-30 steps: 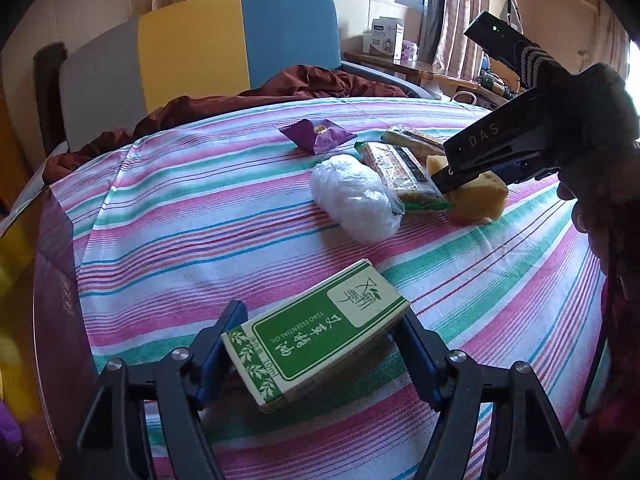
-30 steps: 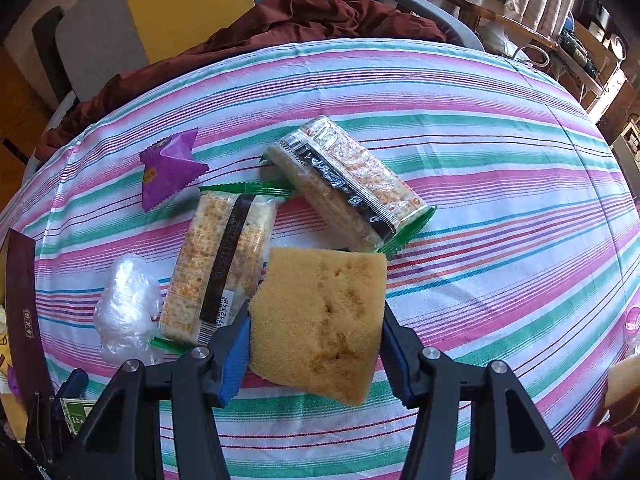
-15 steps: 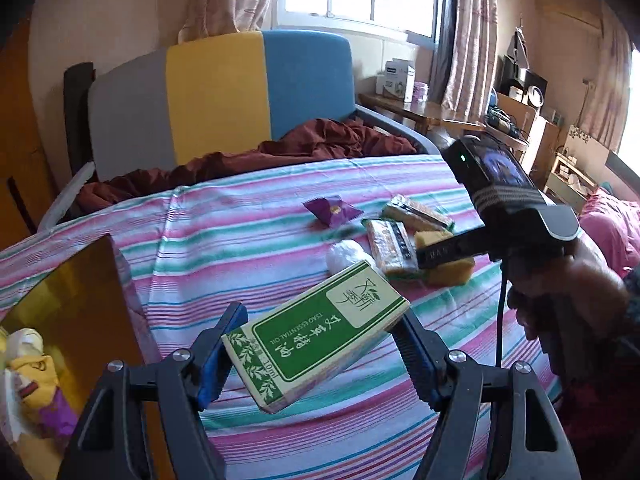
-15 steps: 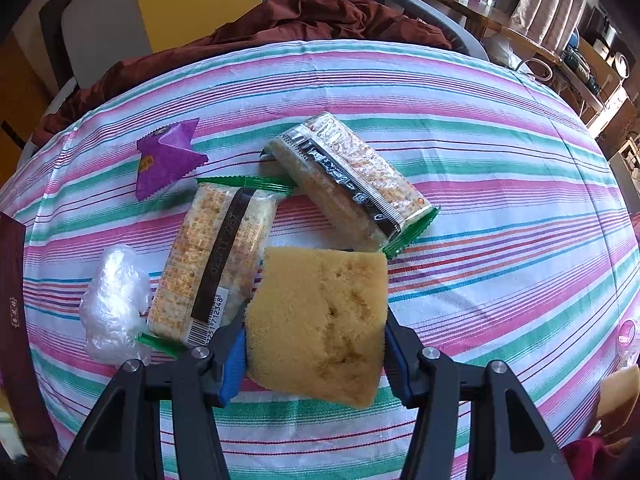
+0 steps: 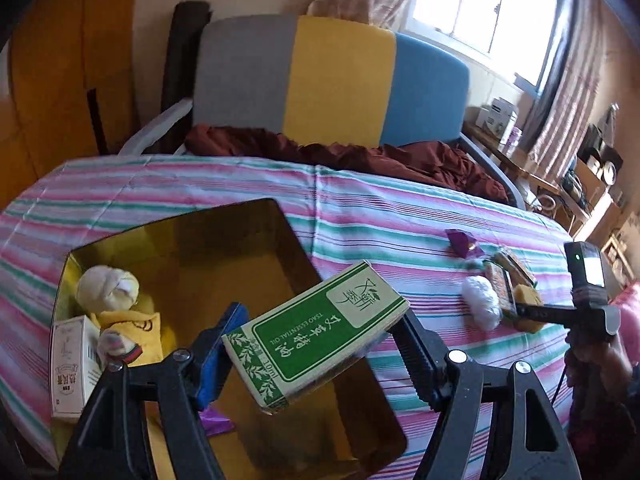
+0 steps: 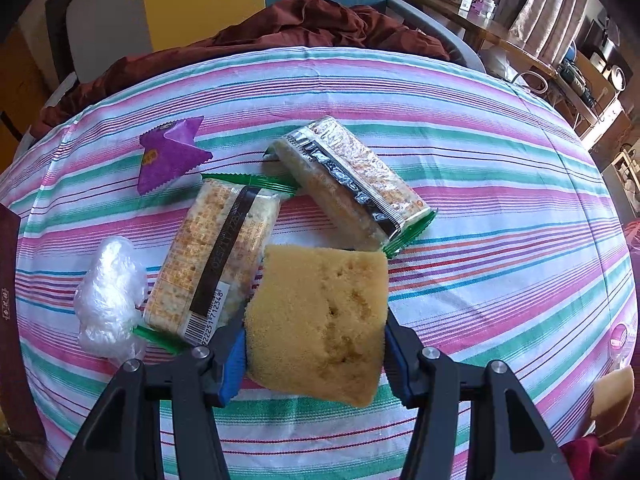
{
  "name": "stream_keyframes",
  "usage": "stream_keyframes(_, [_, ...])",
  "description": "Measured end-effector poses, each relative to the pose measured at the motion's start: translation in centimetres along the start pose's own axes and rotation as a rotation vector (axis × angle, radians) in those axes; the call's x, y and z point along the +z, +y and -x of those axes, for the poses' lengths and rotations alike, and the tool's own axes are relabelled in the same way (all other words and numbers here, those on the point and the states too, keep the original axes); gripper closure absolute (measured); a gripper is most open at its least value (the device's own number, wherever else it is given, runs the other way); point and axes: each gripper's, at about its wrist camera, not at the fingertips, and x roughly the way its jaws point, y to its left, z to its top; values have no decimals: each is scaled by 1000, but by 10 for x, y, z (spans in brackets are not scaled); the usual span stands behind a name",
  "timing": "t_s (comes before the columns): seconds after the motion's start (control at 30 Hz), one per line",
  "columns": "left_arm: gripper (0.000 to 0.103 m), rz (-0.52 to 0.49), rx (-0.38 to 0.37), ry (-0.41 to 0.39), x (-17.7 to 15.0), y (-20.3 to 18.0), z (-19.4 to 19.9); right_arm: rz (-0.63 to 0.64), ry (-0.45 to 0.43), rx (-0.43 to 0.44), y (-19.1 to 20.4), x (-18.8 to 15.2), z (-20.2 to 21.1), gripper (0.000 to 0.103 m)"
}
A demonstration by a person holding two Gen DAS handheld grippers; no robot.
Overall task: Organize objects
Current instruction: 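Carry the green box into the gold tray and open the left gripper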
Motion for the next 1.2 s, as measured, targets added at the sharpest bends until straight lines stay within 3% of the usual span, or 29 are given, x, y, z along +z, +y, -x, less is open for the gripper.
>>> stream_keyframes(0.23, [29, 215, 56, 107, 14, 87, -37, 9, 6, 2, -6, -1, 3, 46])
stream_keyframes(0.7, [26, 275, 202, 239, 32, 127, -105, 11, 13, 3, 11, 6, -2, 46])
stream_keyframes(0.9, [24, 270, 202, 223, 29, 128, -96, 13, 13, 4, 12, 9, -5, 46])
stream_keyframes(1.2, [21, 203, 210, 40, 21, 109, -23, 19, 11, 3, 13, 11, -14, 45])
